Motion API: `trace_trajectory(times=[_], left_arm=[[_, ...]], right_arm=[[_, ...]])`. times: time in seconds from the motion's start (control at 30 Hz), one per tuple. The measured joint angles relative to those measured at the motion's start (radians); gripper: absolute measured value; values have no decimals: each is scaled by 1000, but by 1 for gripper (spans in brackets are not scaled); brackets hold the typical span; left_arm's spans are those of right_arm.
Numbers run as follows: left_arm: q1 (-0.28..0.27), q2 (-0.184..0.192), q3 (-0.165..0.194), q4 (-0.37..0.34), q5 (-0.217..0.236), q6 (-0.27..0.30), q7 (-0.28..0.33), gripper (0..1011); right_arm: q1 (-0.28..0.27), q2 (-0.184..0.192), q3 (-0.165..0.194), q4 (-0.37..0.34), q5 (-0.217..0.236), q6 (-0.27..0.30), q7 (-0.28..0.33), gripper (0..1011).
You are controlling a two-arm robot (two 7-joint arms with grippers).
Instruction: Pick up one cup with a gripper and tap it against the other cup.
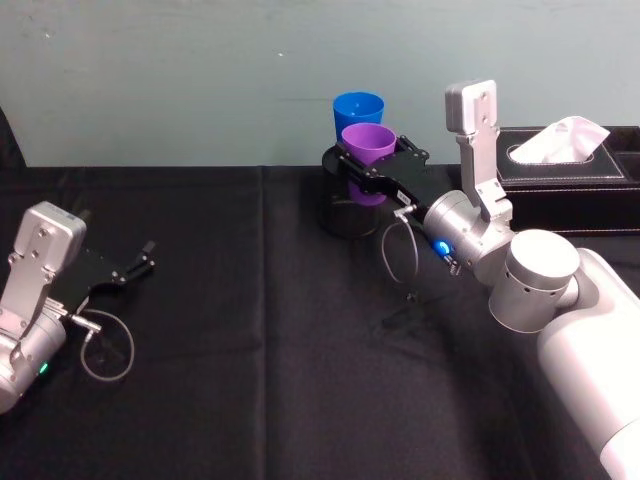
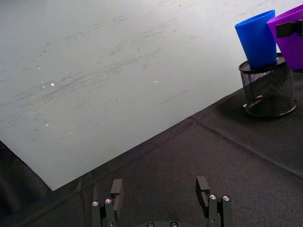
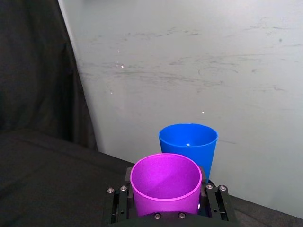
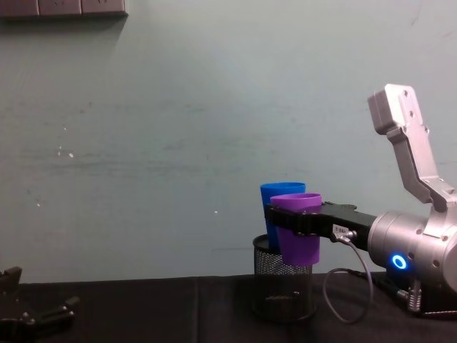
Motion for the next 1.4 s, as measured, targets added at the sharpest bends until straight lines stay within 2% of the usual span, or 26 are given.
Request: trace_trajectory(times=[1.07,1.4], left_arm=[[0,0,0,0,0,0,0,1000],[0,0,0,0,0,0,0,1000]], right_arm=[[-8,2,1,-15,0,1,2,739],[-139,56,4,-216,1,41,5,739]])
